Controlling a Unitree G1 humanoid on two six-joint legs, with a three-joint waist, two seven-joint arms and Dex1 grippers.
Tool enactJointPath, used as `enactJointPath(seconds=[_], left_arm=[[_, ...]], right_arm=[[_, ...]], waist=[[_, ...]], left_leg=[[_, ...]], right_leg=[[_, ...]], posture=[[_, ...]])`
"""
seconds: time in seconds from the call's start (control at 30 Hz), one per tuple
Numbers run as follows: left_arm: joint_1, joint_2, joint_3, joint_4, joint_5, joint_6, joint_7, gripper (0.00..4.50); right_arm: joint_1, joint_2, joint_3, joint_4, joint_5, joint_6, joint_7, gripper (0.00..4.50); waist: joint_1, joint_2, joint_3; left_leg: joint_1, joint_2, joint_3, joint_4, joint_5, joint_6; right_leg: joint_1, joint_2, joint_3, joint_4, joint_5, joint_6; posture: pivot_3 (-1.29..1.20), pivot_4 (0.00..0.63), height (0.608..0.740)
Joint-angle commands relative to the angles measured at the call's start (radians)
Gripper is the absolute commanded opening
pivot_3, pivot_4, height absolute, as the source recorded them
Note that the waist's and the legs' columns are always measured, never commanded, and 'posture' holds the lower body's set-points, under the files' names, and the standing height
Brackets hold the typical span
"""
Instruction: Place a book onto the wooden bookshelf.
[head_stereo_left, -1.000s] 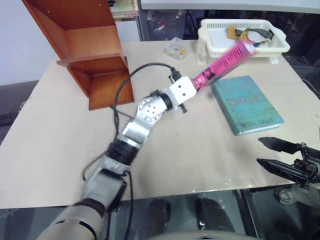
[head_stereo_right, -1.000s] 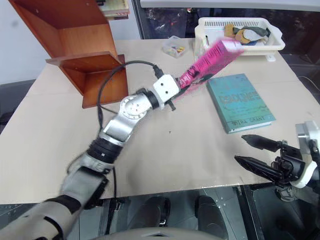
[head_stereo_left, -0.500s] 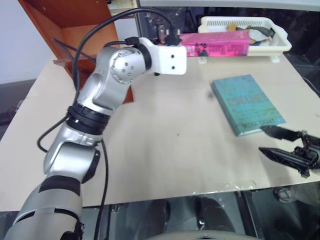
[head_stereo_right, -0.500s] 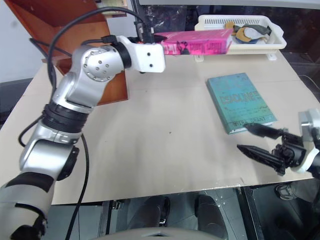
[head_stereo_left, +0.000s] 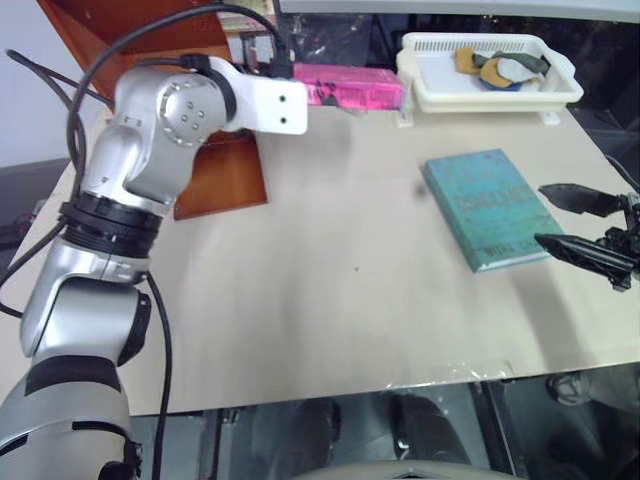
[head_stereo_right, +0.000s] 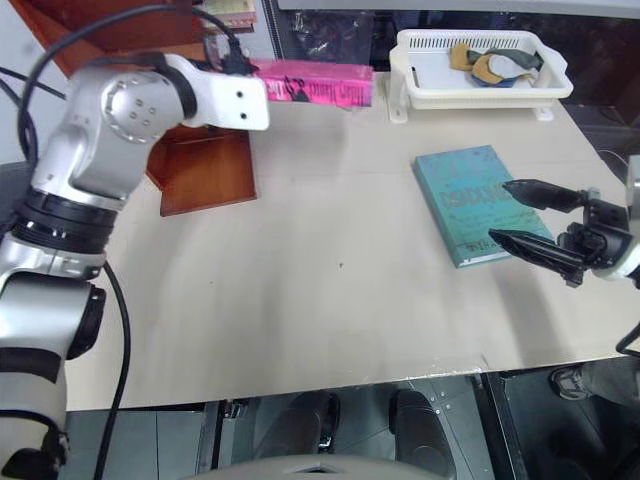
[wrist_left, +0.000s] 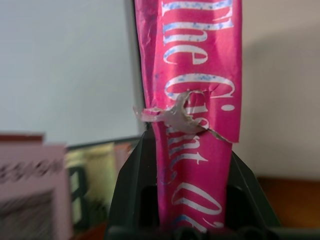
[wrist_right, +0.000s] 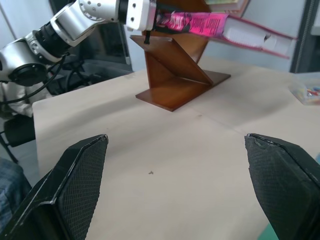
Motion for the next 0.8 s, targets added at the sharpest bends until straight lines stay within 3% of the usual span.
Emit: enactJointPath(seconds=[0.03, 0.3, 0.6, 0.8], left_arm=[[-0.036, 0.027, 0.056, -0.03, 0.026, 0.006, 0.022, 0.54], [-0.017, 0.065, 0.085, -0.121, 0.032, 0.102, -0.083, 0.54], [-0.064, 0.162, 0.096, -0.121, 0.009, 0.152, -0.283, 0.54], [-0.077, 0.199, 0.122, -0.074, -0.011, 0.167, -0.323, 0.54]], right_arm=[[-0.057, 0.006, 0.02, 0.03, -0.01, -0.026, 0.029, 4.5], [-0.139, 0.03, 0.089, 0.126, -0.073, -0.064, 0.075, 4.5], [-0.258, 0.042, 0.162, 0.258, -0.14, -0.088, 0.148, 4.5], [-0.271, 0.045, 0.162, 0.273, -0.155, -0.086, 0.167, 4.5]], waist=[[0.0, 0.0, 0.0], [0.001, 0.0, 0.0], [-0.015, 0.0, 0.0], [-0.021, 0.0, 0.0]], left_leg=[[0.0, 0.0, 0.0, 0.0, 0.0, 0.0], [-0.002, -0.001, 0.0, 0.004, 0.0, 0.0], [-0.001, 0.0, 0.001, 0.007, 0.0, 0.001], [-0.001, 0.0, 0.0, 0.007, 0.0, 0.001]], right_leg=[[0.0, 0.0, 0.0, 0.0, 0.0, 0.0], [0.0, -0.001, 0.0, 0.002, 0.0, 0.0], [-0.001, 0.0, 0.001, 0.006, 0.0, 0.0], [-0.001, 0.0, 0.001, 0.008, 0.0, 0.0]], posture=[[0.0, 0.15, 0.74], [0.0, 0.15, 0.74], [0.0, 0.15, 0.74], [0.0, 0.15, 0.74]])
